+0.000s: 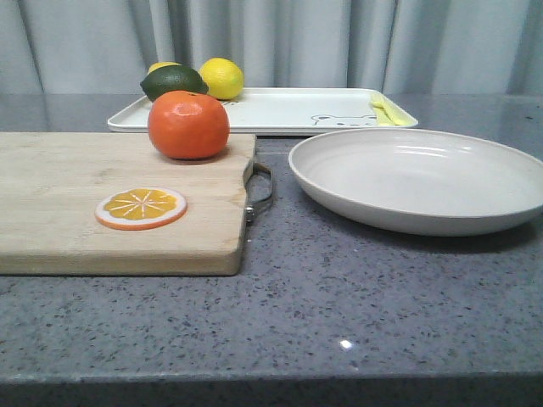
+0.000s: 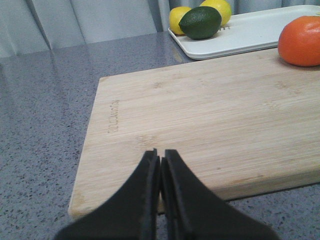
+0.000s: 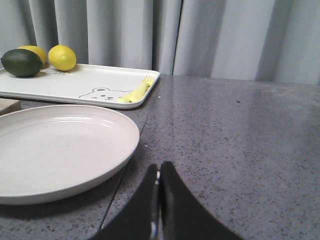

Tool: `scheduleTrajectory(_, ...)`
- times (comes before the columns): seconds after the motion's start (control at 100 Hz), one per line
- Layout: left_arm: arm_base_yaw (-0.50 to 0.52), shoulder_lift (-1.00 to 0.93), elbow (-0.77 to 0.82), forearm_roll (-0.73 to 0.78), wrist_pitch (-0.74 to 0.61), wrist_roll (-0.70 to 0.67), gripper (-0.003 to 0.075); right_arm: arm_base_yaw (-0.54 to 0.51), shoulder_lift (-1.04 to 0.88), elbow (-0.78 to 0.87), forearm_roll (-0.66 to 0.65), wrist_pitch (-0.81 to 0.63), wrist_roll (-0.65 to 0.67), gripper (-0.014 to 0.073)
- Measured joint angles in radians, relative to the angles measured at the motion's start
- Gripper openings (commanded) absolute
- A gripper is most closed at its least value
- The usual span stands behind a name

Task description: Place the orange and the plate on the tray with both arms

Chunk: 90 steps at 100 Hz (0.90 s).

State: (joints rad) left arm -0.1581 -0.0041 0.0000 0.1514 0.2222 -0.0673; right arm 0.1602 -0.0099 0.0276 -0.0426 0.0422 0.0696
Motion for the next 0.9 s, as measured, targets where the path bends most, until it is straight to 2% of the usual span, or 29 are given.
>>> scheduleTrajectory(0.13, 0.000, 0.000, 0.000, -0.013, -0.040, 0.000, -0.0019, 0.000, 0.000, 0.000, 0.000, -0.023, 0.000, -0.0067)
scheduleTrajectory(0.32, 0.000, 0.000, -0.001, -0.131, -0.169, 0.000, -0.0019, 0.000, 0.000, 0.000, 0.028, -0.052, 0.000, -0.0067)
scheduleTrajectory(0.46, 0.000, 0.000, -0.015, -0.193, -0.186, 0.000, -0.0019, 0.000, 0.000, -0.057, 0.125, 0.057, 0.000, -0.0067)
scheduleTrajectory(0.64, 0.000, 0.000, -0.137, -0.276, -0.103, 0.000, -0.0019, 0.000, 0.006, -0.226, 0.164, 0.281, 0.000, -0.0067)
scheduleTrajectory(0.9, 0.000, 0.114, -0.394, -0.321, 0.139, 0.000, -0.0019, 0.000, 0.140, -0.480, 0.170, 0.536, -0.002, -0.0067)
